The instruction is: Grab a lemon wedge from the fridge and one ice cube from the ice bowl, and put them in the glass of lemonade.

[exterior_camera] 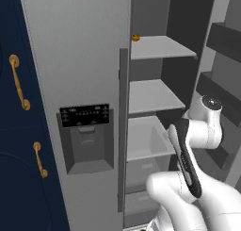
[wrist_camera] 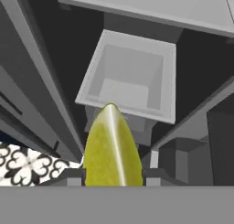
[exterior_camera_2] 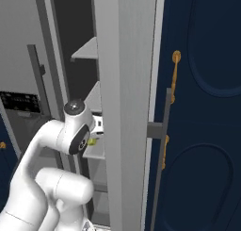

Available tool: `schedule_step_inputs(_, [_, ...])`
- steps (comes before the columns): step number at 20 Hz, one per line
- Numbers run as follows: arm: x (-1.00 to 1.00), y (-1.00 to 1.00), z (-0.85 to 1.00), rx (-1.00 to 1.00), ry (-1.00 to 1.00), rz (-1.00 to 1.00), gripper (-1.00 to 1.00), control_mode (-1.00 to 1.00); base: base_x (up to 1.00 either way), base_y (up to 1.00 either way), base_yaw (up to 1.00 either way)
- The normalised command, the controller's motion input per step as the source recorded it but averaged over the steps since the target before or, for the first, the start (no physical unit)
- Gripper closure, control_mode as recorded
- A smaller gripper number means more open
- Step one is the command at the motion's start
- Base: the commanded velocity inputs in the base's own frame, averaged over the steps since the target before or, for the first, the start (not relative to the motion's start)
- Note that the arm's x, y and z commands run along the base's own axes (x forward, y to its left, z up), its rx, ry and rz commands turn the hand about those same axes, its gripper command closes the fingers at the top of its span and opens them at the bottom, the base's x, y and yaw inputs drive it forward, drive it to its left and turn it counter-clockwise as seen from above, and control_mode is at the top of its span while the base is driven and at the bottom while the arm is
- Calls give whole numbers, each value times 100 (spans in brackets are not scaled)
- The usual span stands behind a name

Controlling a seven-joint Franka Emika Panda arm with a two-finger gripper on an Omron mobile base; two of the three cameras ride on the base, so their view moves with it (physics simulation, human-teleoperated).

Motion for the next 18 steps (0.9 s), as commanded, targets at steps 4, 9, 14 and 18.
schedule_step_inputs(4, [-100,11,30,-2,0,0,100,-100,0,0,0])
schedule_step_inputs(9, [-80,21,41,-5,0,0,100,-100,0,0,0])
schedule_step_inputs(14, [0,0,0,0,0,0,100,100,-67,49,1])
schedule_step_inputs(18, [0,0,0,0,0,0,100,100,-100,47,7])
